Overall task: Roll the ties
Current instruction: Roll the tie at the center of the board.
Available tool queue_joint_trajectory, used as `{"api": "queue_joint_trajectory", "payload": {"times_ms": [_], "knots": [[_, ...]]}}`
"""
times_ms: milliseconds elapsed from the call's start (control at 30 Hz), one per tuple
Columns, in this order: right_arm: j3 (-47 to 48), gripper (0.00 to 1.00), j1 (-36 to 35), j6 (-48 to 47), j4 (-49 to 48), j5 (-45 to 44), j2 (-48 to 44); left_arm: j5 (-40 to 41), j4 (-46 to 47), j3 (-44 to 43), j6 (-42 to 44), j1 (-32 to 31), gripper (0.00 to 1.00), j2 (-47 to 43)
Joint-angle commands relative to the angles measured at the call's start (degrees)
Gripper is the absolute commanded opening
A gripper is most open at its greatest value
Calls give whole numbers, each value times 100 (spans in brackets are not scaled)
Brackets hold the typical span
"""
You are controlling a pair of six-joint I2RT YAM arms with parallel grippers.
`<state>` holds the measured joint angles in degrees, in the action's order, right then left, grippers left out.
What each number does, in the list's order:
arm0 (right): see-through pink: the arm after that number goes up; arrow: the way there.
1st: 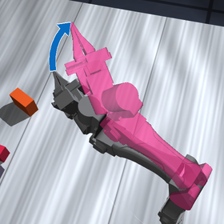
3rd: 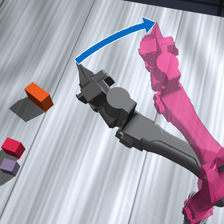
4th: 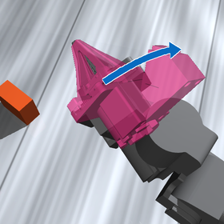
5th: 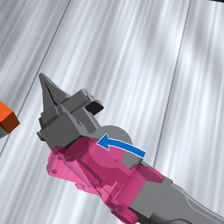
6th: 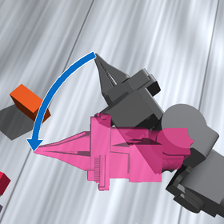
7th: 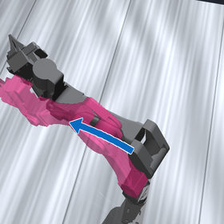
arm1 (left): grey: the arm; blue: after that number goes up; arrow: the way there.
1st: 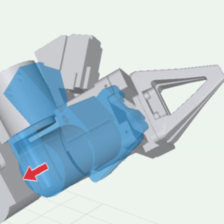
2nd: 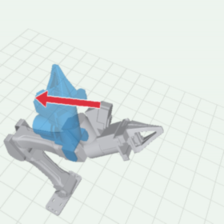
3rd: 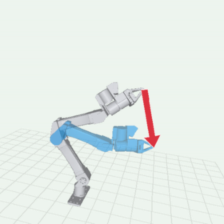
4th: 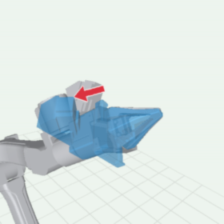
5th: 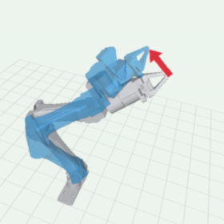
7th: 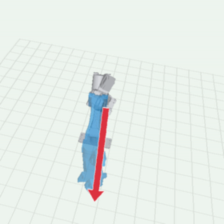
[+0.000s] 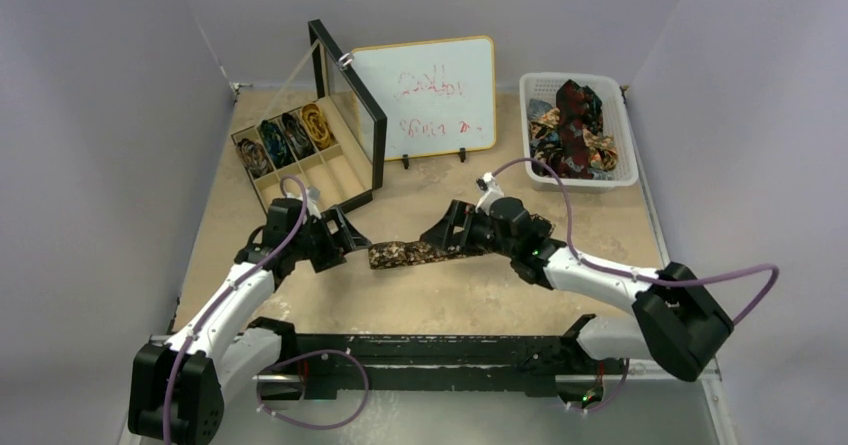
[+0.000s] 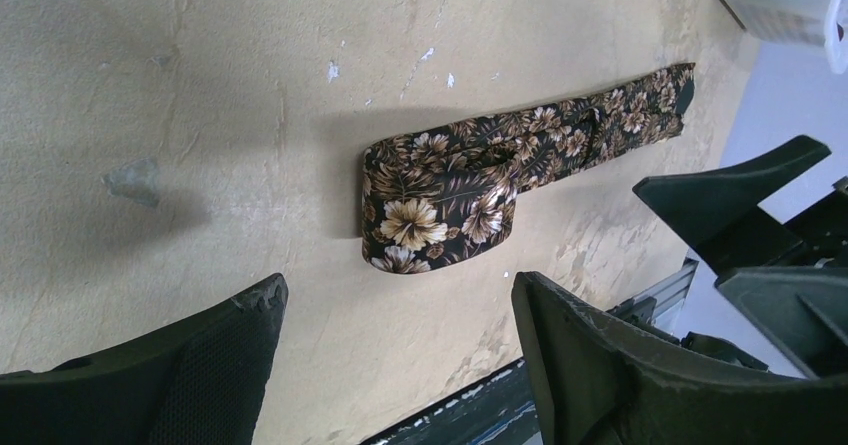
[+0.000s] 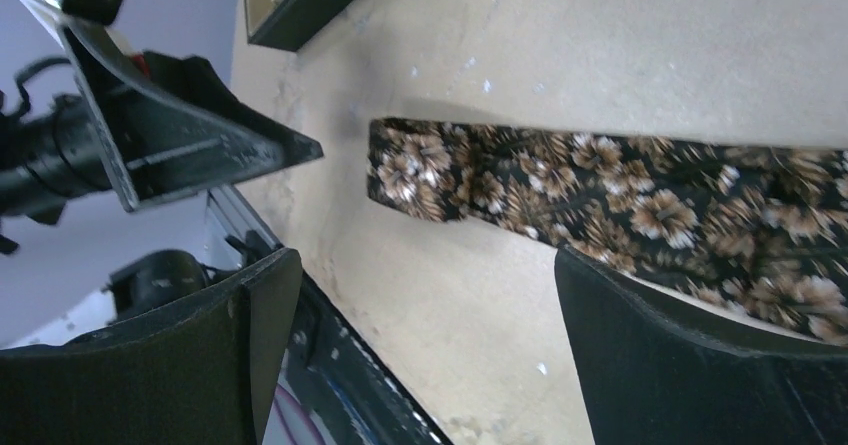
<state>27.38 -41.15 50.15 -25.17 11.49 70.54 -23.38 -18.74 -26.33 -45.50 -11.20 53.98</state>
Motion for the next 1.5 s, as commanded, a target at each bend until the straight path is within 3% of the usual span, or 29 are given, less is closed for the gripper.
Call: {"api": "queue_joint_trajectory", "payload": {"times_ms": [0,167,267,400,600,833,1467], "knots": [[599,99,-10,535,169,59,401,-71,239,49,-48,57,81,-46],[753,99,-8,686,-258,949,1320,-141,316,104,-59,57,81,-13],[852,99,-16,764,-402,1004,1880,-217,370,131,-53,57,81,52],[1028,98,-26,551,-301,701,1858,-239,329,149,-22,57,80,56],[1500,74,-62,353,-45,753,2222,-319,449,189,-30,57,79,126],[1871,59,-243,230,195,761,2575,-433,566,231,-24,57,78,277],[2084,31,-334,127,587,879,3071,-873,1101,370,5,57,73,667]]}}
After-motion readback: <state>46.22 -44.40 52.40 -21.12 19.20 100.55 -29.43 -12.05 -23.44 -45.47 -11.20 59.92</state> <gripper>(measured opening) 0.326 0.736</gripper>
